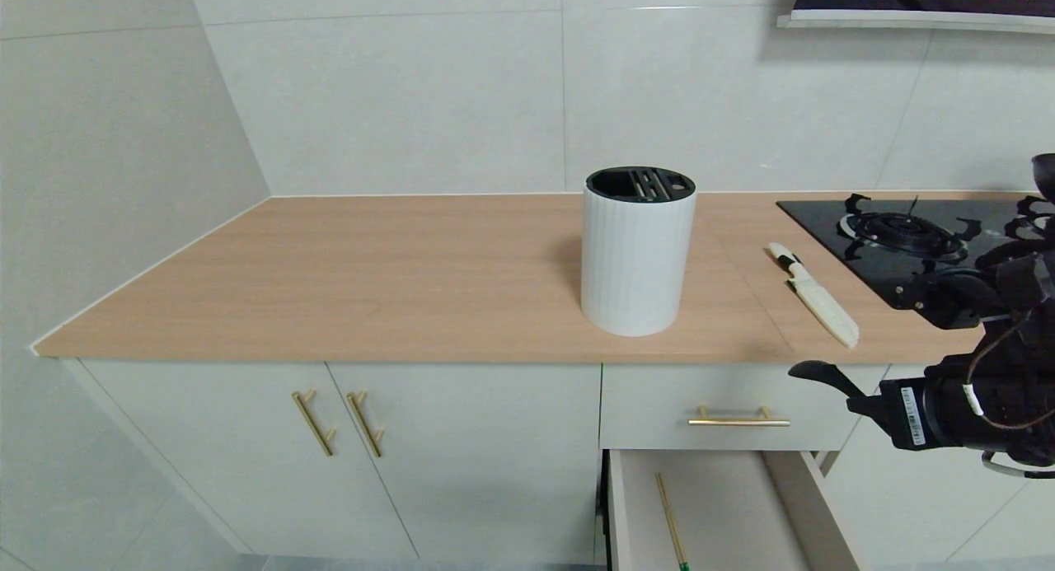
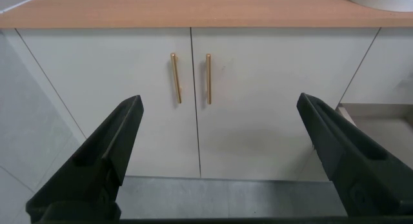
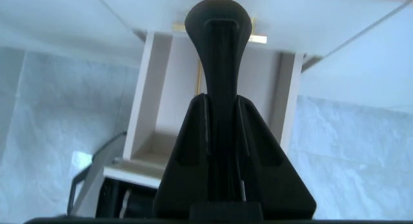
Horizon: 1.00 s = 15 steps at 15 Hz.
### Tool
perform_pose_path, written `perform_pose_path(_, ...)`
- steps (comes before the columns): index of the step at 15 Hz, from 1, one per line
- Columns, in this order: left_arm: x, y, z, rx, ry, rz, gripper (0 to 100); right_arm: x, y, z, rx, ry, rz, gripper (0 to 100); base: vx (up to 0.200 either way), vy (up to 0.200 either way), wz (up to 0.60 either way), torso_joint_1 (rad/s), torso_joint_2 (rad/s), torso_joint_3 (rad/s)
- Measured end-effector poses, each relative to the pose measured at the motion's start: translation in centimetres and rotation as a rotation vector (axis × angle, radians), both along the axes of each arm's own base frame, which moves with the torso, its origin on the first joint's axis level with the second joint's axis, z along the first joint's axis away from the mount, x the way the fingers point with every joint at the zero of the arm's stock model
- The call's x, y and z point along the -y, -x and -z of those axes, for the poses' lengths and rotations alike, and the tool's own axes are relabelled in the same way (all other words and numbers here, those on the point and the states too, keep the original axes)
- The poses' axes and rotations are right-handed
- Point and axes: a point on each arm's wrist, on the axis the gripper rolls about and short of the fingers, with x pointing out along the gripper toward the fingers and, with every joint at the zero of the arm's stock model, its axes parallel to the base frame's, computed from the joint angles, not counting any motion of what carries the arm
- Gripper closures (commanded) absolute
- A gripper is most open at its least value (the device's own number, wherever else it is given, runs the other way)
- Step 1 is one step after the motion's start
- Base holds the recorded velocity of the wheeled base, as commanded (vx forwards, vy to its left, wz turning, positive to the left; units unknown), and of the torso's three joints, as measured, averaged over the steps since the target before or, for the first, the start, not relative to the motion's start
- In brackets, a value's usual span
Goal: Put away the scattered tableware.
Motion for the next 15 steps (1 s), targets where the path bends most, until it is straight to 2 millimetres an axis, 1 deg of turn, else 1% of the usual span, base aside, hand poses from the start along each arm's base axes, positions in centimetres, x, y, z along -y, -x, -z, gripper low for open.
perform_pose_path(6, 0.0, 0.0, 0.0, 0.000, 0.000, 0.000, 0, 0.0, 0.2, 0.5, -0.019, 0.007, -0.001, 100, 0.000, 0.000, 0.00, 0.000, 0.00, 0.000)
perform_pose_path(10, 0.0, 0.0, 0.0, 0.000, 0.000, 0.000, 0, -0.1, -0.2, 1.2, -0.048, 0.016, -0.001, 100, 0.000, 0.000, 0.00, -0.009, 0.02, 0.019)
perform_pose_path(15, 0.0, 0.0, 0.0, 0.000, 0.000, 0.000, 0, -0.2, -0.6, 1.9, -0.078, 0.026, 0.000, 100, 0.000, 0.000, 0.00, -0.168, 0.41, 0.233)
